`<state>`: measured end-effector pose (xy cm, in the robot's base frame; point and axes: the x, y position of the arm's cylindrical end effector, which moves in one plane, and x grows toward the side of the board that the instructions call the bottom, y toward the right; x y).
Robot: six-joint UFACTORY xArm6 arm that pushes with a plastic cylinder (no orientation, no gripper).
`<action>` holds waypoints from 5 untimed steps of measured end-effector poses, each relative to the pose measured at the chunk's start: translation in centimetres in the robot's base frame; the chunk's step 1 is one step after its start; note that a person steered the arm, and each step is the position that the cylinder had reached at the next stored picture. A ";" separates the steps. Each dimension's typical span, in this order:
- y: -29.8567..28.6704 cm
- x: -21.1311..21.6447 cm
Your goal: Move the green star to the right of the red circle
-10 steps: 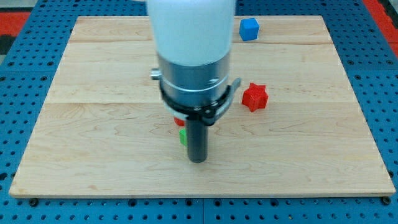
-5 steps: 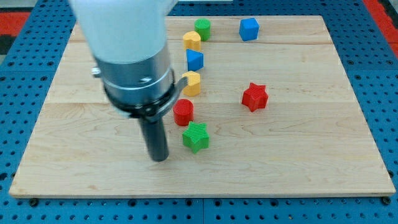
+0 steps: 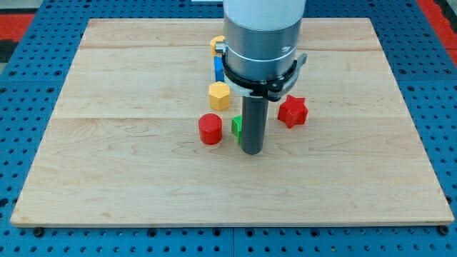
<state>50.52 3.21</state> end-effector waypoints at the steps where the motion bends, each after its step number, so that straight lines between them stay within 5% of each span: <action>1: 0.2 3.2; 3: 3.7 2.0; 5: 5.1 -3.8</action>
